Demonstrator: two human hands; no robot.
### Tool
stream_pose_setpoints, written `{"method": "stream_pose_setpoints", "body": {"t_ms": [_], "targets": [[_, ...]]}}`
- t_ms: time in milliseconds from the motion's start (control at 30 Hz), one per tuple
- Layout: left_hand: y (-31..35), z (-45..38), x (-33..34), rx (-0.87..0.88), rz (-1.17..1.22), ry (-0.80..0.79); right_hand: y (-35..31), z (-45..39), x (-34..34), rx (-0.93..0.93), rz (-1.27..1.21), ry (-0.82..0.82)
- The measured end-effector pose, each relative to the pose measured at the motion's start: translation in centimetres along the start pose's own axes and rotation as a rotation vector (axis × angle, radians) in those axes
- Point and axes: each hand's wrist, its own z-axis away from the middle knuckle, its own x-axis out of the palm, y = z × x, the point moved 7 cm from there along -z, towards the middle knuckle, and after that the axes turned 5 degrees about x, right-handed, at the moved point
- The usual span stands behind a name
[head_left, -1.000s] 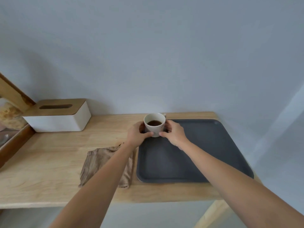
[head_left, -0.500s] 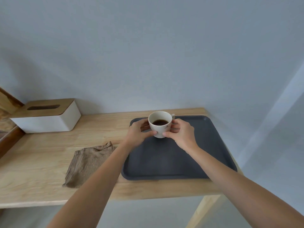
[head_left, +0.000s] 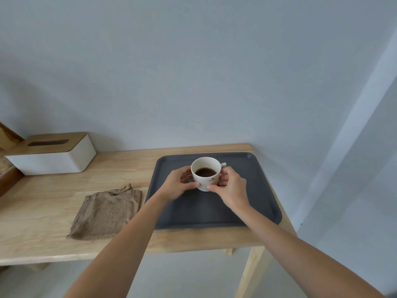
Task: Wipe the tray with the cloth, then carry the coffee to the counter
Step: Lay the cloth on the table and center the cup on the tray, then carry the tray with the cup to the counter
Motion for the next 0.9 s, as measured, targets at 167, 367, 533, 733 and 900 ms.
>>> {"method": "stream_pose_setpoints", "body": {"t_ms": [167,367,533,733,900], "targets": [[-0.3,0.3,-1.5,-0.046,-0.410,0.041,-0.3,-0.2,-1.7,-0.014,0.163,-0.005],[-2.2,2.6,-8.3,-0.233,-0.911,0.336,3.7,-1.2,-8.8,0.093,0.688,0.267],[-3.3,3.0,-8.4,-0.209,-0.941,0.338,5.7,-0.5,-8.7,0.162,0.730,0.190],[-2.9,1.7,-7.7,-0.128,-0.840,0.334,6.3,1.1,-10.0,0.258,0.700,0.260],[-0.1,-0.6,-4.1,-0.033,-0.803,0.252,7.3,4.3,-14.0,0.335,0.665,0.364]]}}
